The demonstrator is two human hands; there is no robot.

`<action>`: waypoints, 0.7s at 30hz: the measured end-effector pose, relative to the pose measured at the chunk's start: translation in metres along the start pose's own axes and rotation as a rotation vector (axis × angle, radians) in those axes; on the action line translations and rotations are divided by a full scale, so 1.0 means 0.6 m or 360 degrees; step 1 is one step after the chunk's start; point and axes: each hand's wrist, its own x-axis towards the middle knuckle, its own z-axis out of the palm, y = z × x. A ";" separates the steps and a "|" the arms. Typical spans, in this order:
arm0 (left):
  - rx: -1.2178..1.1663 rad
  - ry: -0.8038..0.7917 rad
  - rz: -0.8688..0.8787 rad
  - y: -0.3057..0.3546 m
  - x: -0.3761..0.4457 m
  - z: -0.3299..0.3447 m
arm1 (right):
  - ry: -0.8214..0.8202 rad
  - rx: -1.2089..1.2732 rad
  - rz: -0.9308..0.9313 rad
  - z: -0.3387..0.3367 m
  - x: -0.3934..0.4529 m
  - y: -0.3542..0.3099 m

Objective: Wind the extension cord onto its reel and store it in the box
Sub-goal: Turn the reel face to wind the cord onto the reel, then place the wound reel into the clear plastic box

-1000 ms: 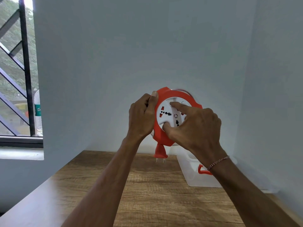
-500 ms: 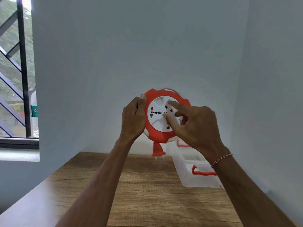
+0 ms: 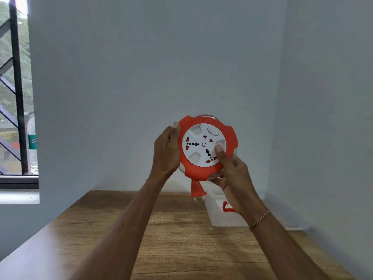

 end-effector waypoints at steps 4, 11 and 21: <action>-0.0085 -0.0026 -0.0070 0.009 -0.018 0.016 | 0.0083 0.0251 -0.0069 0.015 -0.010 0.003; -0.0179 -0.0280 -0.0016 0.015 -0.045 0.021 | 0.0315 0.0325 -0.0076 -0.002 -0.028 0.000; -0.0030 -0.0292 -0.0161 -0.003 -0.062 0.039 | 0.0407 0.0298 -0.0100 -0.038 -0.039 -0.034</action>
